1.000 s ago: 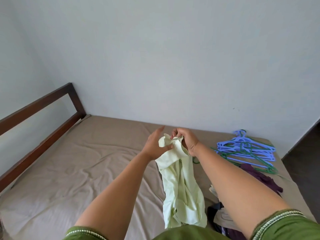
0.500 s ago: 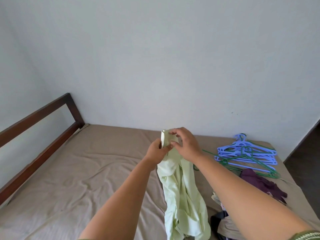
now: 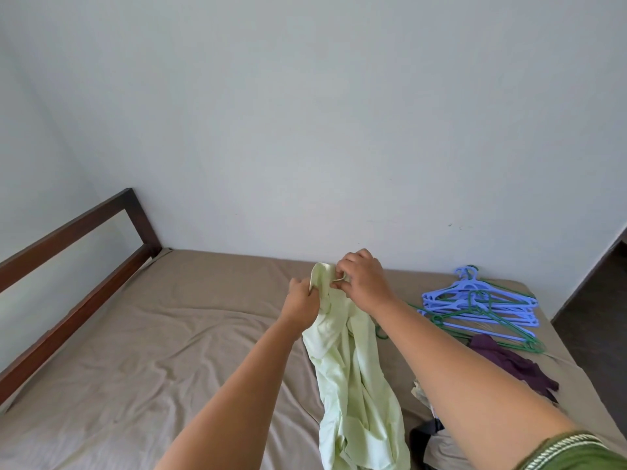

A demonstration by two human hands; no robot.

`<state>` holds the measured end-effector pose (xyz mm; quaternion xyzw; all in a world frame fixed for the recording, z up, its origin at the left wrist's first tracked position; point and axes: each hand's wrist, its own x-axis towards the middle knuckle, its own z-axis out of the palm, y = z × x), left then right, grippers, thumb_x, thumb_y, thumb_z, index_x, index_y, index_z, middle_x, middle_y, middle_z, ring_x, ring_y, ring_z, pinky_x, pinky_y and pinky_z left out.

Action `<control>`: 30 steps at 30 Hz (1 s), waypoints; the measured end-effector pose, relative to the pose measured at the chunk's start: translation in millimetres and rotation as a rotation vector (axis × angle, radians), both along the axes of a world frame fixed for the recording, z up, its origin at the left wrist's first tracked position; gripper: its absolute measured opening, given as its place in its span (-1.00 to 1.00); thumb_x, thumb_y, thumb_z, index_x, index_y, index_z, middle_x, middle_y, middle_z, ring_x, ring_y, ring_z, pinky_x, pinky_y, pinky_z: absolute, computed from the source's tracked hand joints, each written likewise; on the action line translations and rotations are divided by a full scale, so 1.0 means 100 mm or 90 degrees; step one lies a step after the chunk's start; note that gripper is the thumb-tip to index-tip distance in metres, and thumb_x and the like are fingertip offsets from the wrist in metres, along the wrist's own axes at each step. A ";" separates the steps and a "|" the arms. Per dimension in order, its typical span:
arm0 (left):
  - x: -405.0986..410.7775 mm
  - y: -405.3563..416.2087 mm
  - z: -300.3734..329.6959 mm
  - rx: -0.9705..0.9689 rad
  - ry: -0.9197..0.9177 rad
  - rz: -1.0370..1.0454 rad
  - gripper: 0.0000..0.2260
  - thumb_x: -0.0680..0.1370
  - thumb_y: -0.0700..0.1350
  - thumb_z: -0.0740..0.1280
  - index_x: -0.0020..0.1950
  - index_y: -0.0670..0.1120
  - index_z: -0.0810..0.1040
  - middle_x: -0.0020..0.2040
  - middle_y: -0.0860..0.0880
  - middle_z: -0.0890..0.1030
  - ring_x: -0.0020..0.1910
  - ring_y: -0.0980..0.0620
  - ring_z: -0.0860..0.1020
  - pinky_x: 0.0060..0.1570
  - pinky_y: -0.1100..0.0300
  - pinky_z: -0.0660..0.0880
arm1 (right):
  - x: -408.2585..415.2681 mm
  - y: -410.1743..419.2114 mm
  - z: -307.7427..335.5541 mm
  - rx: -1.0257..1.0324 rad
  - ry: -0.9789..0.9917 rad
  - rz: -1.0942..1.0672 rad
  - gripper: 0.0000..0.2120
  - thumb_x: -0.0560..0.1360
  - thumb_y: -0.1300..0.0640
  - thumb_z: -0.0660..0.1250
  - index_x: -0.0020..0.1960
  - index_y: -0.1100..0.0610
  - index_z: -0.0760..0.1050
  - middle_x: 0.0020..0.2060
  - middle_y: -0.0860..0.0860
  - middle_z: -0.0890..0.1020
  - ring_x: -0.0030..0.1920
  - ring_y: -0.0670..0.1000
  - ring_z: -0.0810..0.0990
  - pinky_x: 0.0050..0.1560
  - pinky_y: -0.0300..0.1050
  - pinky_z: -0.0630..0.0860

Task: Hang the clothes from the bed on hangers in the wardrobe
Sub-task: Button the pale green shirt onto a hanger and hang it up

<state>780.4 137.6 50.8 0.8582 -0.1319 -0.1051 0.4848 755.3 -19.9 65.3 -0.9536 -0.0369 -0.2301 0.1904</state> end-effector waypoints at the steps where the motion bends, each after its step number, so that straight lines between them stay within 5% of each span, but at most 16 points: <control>1: 0.00 0.01 0.01 0.035 -0.041 0.041 -0.85 0.56 -0.26 0.08 -0.14 -0.15 0.42 0.03 -0.07 0.36 -0.22 0.01 0.40 -0.21 0.16 0.30 | 0.00 0.00 -0.01 -0.017 0.006 -0.011 -0.78 0.36 0.07 0.52 -0.17 0.17 0.56 -0.20 0.01 0.62 -0.07 0.11 0.47 -0.15 -0.08 0.34; 4: 0.02 0.05 0.03 0.076 -0.155 0.182 -0.87 0.48 -0.26 0.24 -0.02 -0.10 0.46 -0.07 0.02 0.48 -0.13 0.03 0.41 -0.18 0.21 0.26 | -0.04 0.06 -0.01 0.015 0.081 -0.014 -0.82 0.48 0.08 0.41 -0.09 0.18 0.48 -0.23 0.07 0.58 -0.13 0.13 0.50 -0.18 -0.06 0.39; 7: 0.01 0.05 0.07 0.098 -0.176 0.218 -0.94 0.47 -0.08 0.37 -0.10 -0.02 0.53 -0.23 0.11 0.56 -0.17 0.07 0.50 -0.25 0.21 0.31 | -0.07 0.17 0.02 0.149 0.104 -0.035 -0.83 0.48 0.15 0.39 -0.01 0.13 0.42 -0.32 0.01 0.48 -0.30 0.05 0.45 -0.26 -0.11 0.37; 11: 0.03 -0.05 0.06 -0.025 0.000 0.161 -0.96 0.46 -0.14 0.40 -0.18 -0.07 0.64 -0.28 -0.01 0.66 -0.24 0.01 0.58 -0.25 0.18 0.47 | 0.00 0.24 0.06 0.280 0.146 -0.094 -0.82 0.49 0.15 0.41 0.07 0.13 0.52 -0.15 0.04 0.61 -0.20 -0.05 0.45 -0.33 -0.35 0.29; 14: 0.04 -0.06 -0.01 -0.170 0.134 0.195 -0.95 0.42 -0.26 0.43 -0.19 -0.13 0.65 -0.29 -0.04 0.68 -0.22 -0.05 0.65 -0.07 0.03 0.61 | 0.01 0.24 0.05 0.293 0.196 -0.090 -0.78 0.49 0.16 0.41 0.13 0.15 0.55 -0.02 0.03 0.64 -0.11 -0.07 0.48 -0.24 -0.32 0.29; 22: 0.01 -0.07 -0.06 -0.223 0.150 0.202 -0.93 0.55 -0.21 0.37 -0.13 -0.17 0.53 -0.20 -0.11 0.66 -0.25 0.06 0.69 -0.07 0.08 0.57 | -0.04 0.24 -0.07 0.406 0.242 -0.110 -0.88 0.50 0.13 0.41 0.00 0.16 0.61 -0.18 0.01 0.60 -0.16 -0.01 0.53 -0.13 -0.22 0.40; 30: -0.04 -0.12 -0.07 -0.304 0.207 0.231 -0.95 0.53 -0.33 0.36 -0.13 -0.23 0.54 -0.23 -0.10 0.64 -0.31 0.04 0.64 -0.03 0.10 0.61 | -0.03 0.26 -0.10 0.478 0.302 -0.137 -0.90 0.54 0.09 0.36 -0.03 0.12 0.59 -0.14 0.04 0.62 -0.14 0.02 0.54 -0.08 -0.12 0.45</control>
